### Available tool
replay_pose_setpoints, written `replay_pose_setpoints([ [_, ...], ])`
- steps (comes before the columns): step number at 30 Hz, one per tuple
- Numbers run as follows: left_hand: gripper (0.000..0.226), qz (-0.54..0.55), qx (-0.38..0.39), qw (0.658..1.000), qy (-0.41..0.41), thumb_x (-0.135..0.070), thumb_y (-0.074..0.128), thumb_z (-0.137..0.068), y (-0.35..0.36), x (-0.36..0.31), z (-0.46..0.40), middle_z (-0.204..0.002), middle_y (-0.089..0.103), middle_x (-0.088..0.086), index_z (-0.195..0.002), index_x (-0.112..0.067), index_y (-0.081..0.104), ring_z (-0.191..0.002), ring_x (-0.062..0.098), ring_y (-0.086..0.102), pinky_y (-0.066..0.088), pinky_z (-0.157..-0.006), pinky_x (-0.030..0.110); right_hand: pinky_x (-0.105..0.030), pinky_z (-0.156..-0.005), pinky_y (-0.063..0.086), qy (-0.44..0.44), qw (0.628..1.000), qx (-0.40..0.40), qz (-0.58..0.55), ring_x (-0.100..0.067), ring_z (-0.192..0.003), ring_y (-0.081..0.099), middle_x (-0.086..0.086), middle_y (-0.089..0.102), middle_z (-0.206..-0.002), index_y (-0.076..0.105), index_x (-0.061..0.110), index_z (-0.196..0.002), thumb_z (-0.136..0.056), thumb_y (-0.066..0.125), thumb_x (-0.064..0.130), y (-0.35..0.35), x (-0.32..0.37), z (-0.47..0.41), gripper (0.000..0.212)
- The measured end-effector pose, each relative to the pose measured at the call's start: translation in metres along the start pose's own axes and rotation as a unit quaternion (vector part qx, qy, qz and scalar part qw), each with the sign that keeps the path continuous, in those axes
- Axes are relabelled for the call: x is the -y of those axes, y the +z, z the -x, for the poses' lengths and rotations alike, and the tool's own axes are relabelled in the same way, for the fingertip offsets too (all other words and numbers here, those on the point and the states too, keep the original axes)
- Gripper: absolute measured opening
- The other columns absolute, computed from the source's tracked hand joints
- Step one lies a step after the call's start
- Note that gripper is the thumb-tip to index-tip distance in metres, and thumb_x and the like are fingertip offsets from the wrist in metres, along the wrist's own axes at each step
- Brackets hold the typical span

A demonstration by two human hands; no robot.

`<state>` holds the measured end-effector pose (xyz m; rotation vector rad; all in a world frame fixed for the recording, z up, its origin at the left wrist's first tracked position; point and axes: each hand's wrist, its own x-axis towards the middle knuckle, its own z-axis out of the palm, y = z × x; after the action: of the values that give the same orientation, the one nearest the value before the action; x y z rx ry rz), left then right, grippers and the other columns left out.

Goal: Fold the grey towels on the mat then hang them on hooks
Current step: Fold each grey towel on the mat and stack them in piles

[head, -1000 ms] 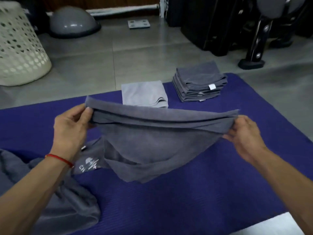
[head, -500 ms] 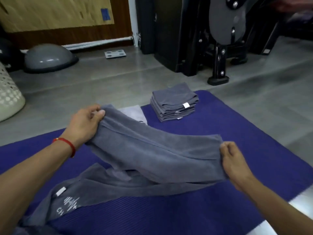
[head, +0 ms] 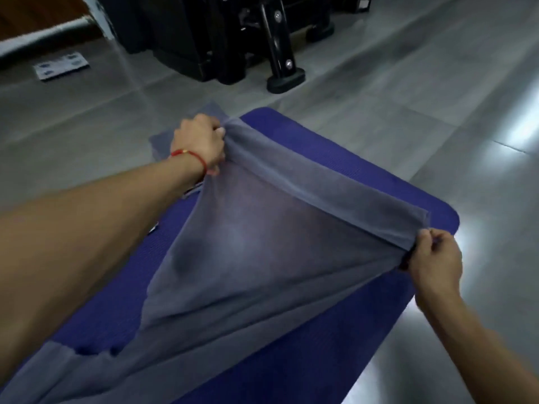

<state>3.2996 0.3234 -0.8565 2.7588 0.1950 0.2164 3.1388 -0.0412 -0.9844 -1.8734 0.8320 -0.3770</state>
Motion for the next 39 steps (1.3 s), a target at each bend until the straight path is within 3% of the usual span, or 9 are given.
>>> replay_pose_setpoints([
  [6,0.048,0.121,0.043,0.991,-0.048,-0.039,0.049,-0.090,0.077,-0.110,-0.071,-0.128,0.066,0.017,-0.128,-0.015,0.066,-0.122,0.036,0.060,0.049,-0.099,0.036,-0.034,-0.067,0.045,0.069,0.993,-0.091,-0.027,-0.025,-0.080,0.059,-0.005,0.064,-0.088,0.066,0.012,-0.098,-0.090,0.048,0.029,-0.012,-0.002,-0.095,0.026],
  [9,0.066,0.133,0.171,0.976,0.007,-0.024,0.049,-0.101,0.113,-0.127,-0.044,-0.154,0.042,0.014,-0.160,-0.018,0.020,-0.140,0.033,0.042,0.034,-0.112,0.036,-0.050,-0.080,0.059,0.113,0.992,-0.054,0.023,-0.036,-0.097,0.067,-0.011,0.066,-0.103,0.063,0.011,-0.109,-0.088,0.048,0.044,-0.006,-0.018,-0.130,0.041],
  [11,0.070,0.110,0.248,0.961,0.043,-0.024,0.051,-0.100,0.135,-0.107,-0.002,-0.156,0.038,0.015,-0.160,-0.019,0.015,-0.143,0.035,0.038,0.031,-0.115,0.037,-0.058,-0.086,0.058,0.156,0.980,0.014,0.121,-0.046,-0.109,0.063,-0.024,0.059,-0.121,0.052,0.005,-0.128,-0.085,0.053,0.042,0.000,-0.021,-0.120,0.057],
  [16,0.061,-0.034,0.292,0.946,0.136,-0.041,0.034,-0.099,0.144,0.042,0.175,-0.164,0.026,0.006,-0.154,-0.016,0.036,-0.152,0.022,0.024,0.018,-0.124,0.039,-0.060,-0.099,0.042,-0.059,0.910,0.111,0.395,-0.048,-0.126,0.043,-0.026,0.037,-0.142,0.030,0.007,-0.145,-0.091,0.061,0.032,0.013,-0.041,-0.007,0.067],
  [22,0.062,-0.197,0.170,0.958,0.120,-0.053,0.017,-0.102,0.082,0.214,0.356,-0.161,0.035,0.010,-0.148,-0.023,0.044,-0.143,0.032,0.038,0.033,-0.107,0.066,-0.067,-0.107,0.032,-0.408,0.759,0.236,0.448,-0.042,-0.133,0.041,-0.021,0.040,-0.146,0.043,0.015,-0.142,-0.083,0.058,0.037,0.045,-0.038,0.067,0.064],
  [27,0.056,-0.200,0.178,0.961,-0.071,-0.052,0.037,-0.094,0.057,0.260,0.437,-0.128,0.059,0.017,-0.132,-0.017,0.059,-0.102,0.039,0.060,0.054,-0.074,0.052,-0.051,-0.095,0.050,-0.594,0.627,0.374,0.339,-0.035,-0.114,0.058,-0.014,0.056,-0.130,0.053,0.018,-0.131,-0.082,0.046,0.033,0.103,0.017,0.157,0.052],
  [30,0.040,-0.170,0.111,0.976,-0.079,-0.034,0.056,-0.083,0.049,0.255,0.449,-0.104,0.060,0.005,-0.120,-0.019,0.053,-0.084,0.033,0.063,0.052,-0.067,0.041,-0.042,-0.088,0.056,-0.666,0.494,0.462,0.314,-0.026,-0.104,0.064,-0.005,0.059,-0.123,0.054,0.021,-0.129,-0.086,0.044,0.032,0.129,0.024,0.219,0.045],
  [35,0.078,-0.153,0.147,0.975,-0.066,-0.018,0.081,-0.052,0.030,0.236,0.505,-0.127,0.061,0.002,-0.126,-0.027,0.061,-0.115,0.028,0.058,0.053,-0.089,0.047,-0.037,-0.099,0.047,-0.703,0.242,0.566,0.356,-0.020,-0.115,0.057,0.003,0.050,-0.133,0.050,0.024,-0.138,-0.100,0.047,0.029,0.161,0.057,0.302,0.039],
  [39,0.066,-0.200,0.199,0.930,-0.238,-0.049,0.058,-0.080,-0.007,0.280,0.558,-0.153,0.044,0.012,-0.145,-0.042,0.046,-0.137,0.047,0.041,0.026,-0.100,0.078,-0.042,-0.102,0.045,-0.737,0.187,0.548,0.348,-0.025,-0.121,0.054,-0.001,0.050,-0.136,0.047,0.024,-0.142,-0.100,0.049,0.034,0.210,0.084,0.372,0.043],
])
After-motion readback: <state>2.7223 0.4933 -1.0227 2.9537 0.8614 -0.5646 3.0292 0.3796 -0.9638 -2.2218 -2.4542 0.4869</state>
